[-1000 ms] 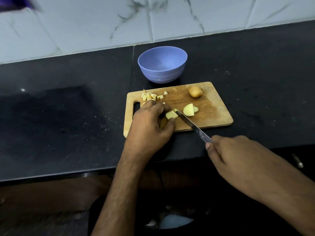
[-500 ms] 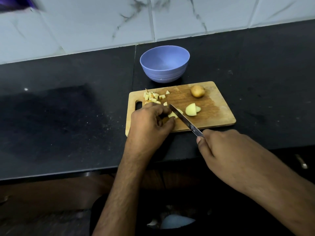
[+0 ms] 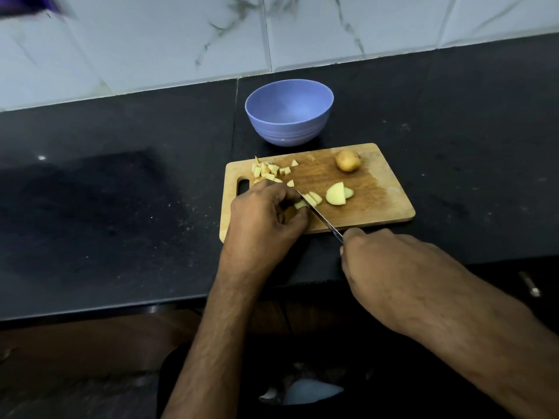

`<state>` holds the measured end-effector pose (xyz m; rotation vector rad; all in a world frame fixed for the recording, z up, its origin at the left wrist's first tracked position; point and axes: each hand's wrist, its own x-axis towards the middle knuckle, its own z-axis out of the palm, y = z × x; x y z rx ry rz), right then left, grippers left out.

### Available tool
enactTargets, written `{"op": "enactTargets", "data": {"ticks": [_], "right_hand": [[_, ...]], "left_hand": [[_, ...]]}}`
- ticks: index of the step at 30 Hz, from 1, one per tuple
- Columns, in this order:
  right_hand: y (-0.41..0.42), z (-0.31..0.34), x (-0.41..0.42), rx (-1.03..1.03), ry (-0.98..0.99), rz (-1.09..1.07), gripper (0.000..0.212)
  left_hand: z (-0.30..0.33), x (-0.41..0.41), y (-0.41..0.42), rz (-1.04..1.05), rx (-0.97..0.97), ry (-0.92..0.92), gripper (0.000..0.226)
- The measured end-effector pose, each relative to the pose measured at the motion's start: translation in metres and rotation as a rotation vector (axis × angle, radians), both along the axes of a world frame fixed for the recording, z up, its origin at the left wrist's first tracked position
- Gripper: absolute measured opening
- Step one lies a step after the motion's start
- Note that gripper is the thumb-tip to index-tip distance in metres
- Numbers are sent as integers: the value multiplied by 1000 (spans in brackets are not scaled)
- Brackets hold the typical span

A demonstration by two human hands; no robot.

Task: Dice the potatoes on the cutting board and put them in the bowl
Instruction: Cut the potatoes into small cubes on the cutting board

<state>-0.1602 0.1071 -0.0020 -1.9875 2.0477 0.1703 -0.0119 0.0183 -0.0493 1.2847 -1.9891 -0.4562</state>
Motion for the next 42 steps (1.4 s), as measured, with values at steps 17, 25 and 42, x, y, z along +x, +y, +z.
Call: {"op": "enactTargets", "data": {"ticks": [17, 25, 42], "right_hand": [[33, -2, -6, -171, -135, -95, 30], [21, -11, 6, -212, -218, -98, 31], [14, -28, 22, -263, -97, -113, 24]], "left_hand": [[1, 4, 9, -37, 75, 42, 33], [0, 4, 7, -10, 149, 145, 27], [0, 8, 6, -64, 191, 218, 23]]}}
